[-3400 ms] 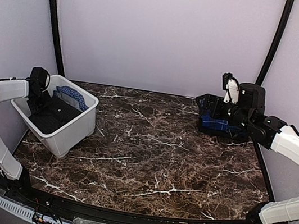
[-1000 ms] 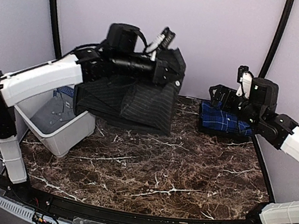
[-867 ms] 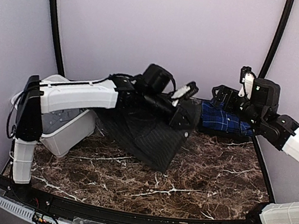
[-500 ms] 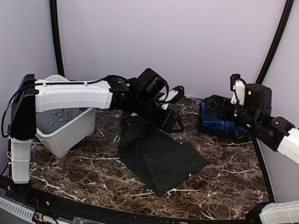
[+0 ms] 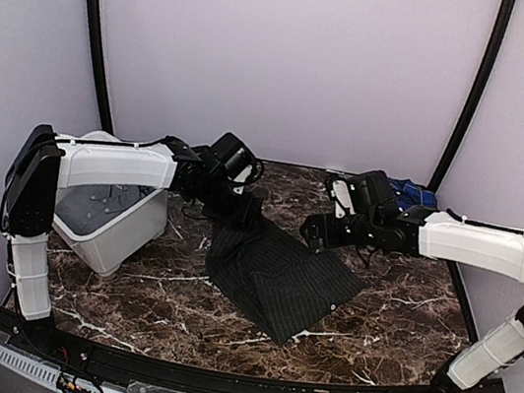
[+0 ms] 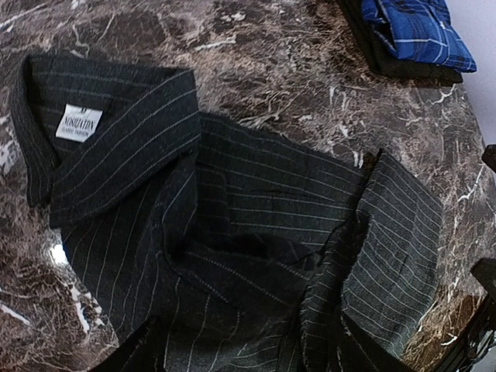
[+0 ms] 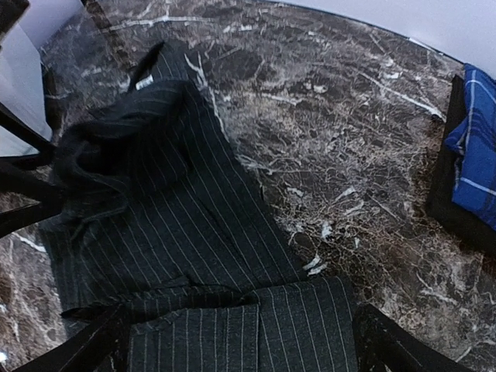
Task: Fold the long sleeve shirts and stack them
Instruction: Rotate the crumpled shirt at the center of the board.
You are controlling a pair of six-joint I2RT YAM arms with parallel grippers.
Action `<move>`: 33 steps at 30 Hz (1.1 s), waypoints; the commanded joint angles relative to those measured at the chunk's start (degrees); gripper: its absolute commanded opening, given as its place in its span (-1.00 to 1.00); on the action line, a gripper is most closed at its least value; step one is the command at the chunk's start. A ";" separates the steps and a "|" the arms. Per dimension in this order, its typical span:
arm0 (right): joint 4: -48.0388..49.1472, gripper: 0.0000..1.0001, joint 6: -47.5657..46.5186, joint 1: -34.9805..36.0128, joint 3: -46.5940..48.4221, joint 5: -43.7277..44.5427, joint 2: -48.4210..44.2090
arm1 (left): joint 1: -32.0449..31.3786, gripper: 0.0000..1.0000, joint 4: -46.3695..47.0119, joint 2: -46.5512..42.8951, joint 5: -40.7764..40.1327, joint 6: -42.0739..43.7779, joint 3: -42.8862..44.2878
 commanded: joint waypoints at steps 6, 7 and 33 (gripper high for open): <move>0.23 0.55 -5.96 -2.08 17.18 -2.43 20.33 | -0.36 0.37 -1.99 0.05 -7.08 -3.84 -3.52; -0.34 0.50 -6.16 -2.32 19.16 -2.64 22.37 | -0.36 0.28 -2.01 0.09 -7.54 -4.04 -3.64; -10.62 -0.88 -0.71 -1.76 31.69 2.58 41.09 | 0.49 -1.00 -0.35 -1.60 -12.07 -5.80 -8.44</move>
